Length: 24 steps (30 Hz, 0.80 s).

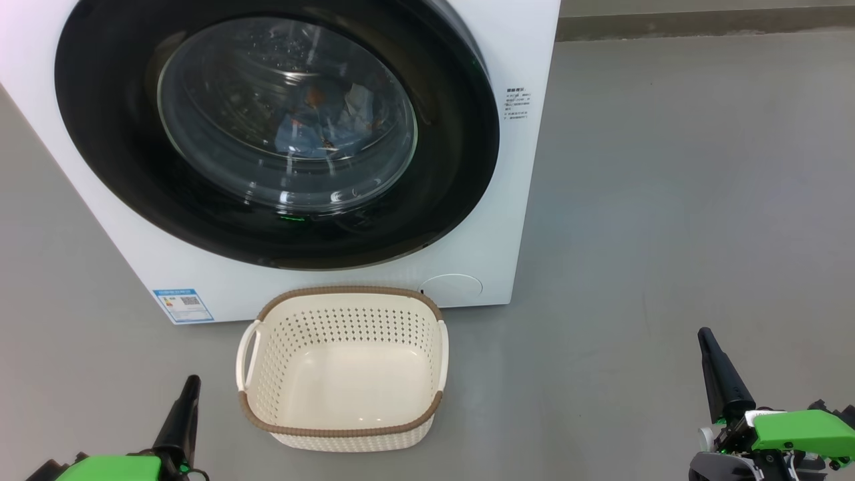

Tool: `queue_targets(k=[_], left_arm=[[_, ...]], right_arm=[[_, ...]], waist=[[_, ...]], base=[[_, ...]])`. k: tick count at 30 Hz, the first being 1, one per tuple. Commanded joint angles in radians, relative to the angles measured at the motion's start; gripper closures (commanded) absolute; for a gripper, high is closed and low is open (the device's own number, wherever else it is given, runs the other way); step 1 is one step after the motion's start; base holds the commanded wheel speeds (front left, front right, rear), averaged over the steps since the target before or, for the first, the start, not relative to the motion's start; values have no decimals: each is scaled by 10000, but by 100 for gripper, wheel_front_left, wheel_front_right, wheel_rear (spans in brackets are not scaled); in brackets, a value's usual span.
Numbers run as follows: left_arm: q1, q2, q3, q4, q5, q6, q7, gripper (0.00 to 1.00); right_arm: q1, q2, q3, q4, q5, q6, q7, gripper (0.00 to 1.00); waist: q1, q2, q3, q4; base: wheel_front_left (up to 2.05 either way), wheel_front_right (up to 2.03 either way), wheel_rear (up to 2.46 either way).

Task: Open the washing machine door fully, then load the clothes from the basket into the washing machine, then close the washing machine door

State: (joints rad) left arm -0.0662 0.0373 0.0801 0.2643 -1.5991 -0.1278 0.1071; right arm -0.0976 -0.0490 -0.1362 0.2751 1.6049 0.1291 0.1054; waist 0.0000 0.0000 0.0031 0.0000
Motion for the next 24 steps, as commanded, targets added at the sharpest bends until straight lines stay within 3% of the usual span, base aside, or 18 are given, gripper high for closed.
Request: queue_targets(k=[1, 24], left_arm=[[-419, 129, 344, -191, -89, -29, 67, 100], [-419, 129, 342, -191, -92, -29, 65, 100]], right_arm=[[-103, -18, 221, -303, 34, 16, 81, 100], [-103, -16, 218, -303, 32, 16, 83, 100]], waist=[[0, 0, 0, 0], [0, 0, 0, 0]], base=[[0, 0, 0], [0, 0, 0]])
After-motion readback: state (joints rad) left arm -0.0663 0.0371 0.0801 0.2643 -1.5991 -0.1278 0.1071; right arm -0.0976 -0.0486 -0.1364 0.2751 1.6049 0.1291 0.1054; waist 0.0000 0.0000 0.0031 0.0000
